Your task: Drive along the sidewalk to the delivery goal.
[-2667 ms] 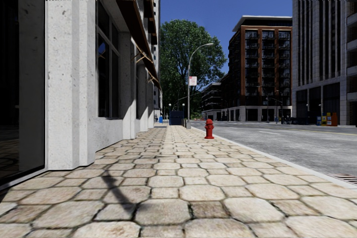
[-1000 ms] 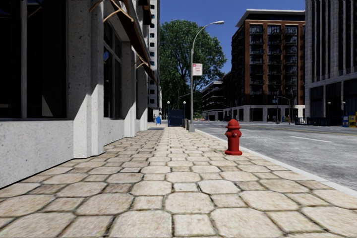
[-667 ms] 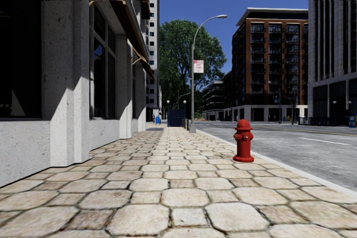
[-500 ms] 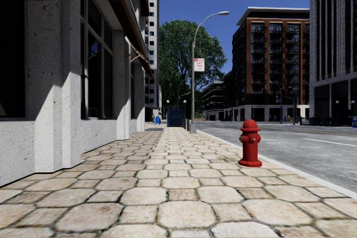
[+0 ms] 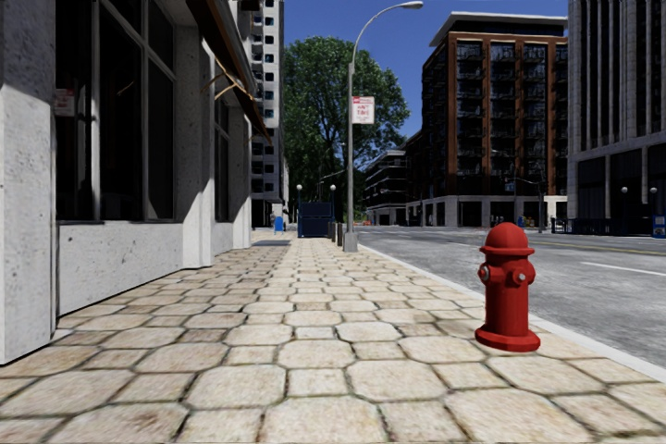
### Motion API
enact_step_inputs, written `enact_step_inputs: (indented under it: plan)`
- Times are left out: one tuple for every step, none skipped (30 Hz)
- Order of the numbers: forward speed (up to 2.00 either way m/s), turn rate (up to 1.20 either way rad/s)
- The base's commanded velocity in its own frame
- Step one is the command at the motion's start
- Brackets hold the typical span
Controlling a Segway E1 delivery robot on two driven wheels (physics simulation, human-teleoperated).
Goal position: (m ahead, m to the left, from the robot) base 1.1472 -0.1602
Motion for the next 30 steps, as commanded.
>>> enact_step_inputs:
  plan:
    - [2.0,-0.01]
    - [2.0,-0.01]
    - [2.0,-0.01]
    - [2.0,-0.01]
    - [2.0,-0.01]
    - [2.0,-0.01]
    - [2.0,-0.01]
    - [2.0,-0.01]
    - [2.0,0.0]
    - [2.0,0.0]
    - [2.0,0.0]
    - [2.0,0.0]
    - [2.0,0.0]
    - [2.0,0.0]
    - [2.0,0.0]
    - [2.0,0.0]
    - [2.0,0.0]
    - [2.0,-0.01]
    - [2.0,-0.01]
    - [2.0,-0.01]
    - [2.0,-0.01]
    - [2.0,-0.01]
    - [2.0,-0.02]
    - [2.0,-0.02]
    - [2.0,-0.02]
    - [2.0,-0.02]
    - [2.0,-0.02]
    - [2.0,-0.02]
    - [2.0,-0.02]
    - [2.0,-0.02]
